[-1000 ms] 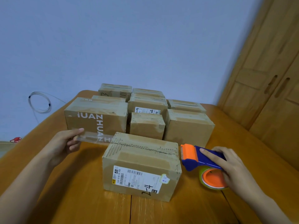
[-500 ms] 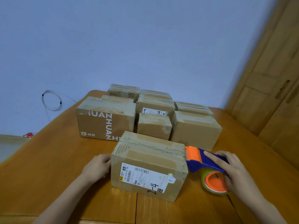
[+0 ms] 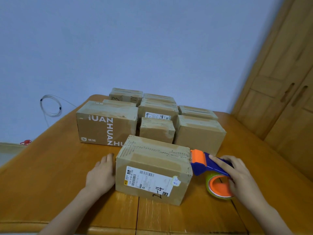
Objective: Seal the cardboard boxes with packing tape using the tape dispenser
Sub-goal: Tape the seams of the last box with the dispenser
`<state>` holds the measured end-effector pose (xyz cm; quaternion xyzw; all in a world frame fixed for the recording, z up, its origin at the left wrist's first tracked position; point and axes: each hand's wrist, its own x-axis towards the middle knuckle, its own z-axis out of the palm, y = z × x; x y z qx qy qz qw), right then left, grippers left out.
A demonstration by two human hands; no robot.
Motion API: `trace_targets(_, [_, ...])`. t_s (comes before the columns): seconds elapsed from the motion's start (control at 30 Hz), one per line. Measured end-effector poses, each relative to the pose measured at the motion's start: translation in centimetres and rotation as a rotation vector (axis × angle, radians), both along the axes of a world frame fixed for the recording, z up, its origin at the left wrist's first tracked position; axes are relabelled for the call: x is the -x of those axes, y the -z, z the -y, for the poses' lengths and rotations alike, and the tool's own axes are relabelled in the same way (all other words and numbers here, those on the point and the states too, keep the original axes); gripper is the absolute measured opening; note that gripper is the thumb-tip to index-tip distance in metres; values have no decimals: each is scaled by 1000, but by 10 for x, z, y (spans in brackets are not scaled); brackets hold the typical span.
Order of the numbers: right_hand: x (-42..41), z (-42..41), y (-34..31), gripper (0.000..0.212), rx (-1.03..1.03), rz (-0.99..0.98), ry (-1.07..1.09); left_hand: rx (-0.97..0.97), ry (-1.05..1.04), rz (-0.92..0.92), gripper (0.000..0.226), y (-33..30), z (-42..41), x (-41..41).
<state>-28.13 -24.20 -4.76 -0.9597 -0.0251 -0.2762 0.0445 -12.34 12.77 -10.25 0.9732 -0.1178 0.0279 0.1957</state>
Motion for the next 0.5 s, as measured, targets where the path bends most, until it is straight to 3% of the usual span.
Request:
trace_targets(0.17, [1,-1,2,102,-12,1,-6,349,-18,94,21,-12,1,-5])
trace_targets(0.3, [0,-1,3,102,-35,5,0,696,-91,148,32,-27,-1,-3])
trace_targets(0.4, [-1,-2,2,103,-33,5,6,1001,-30,61,27,-54,2,2])
trace_targets(0.5, [-1,-4,3,104,-22,8,-1,1040,121,-56,28,-80,9,10])
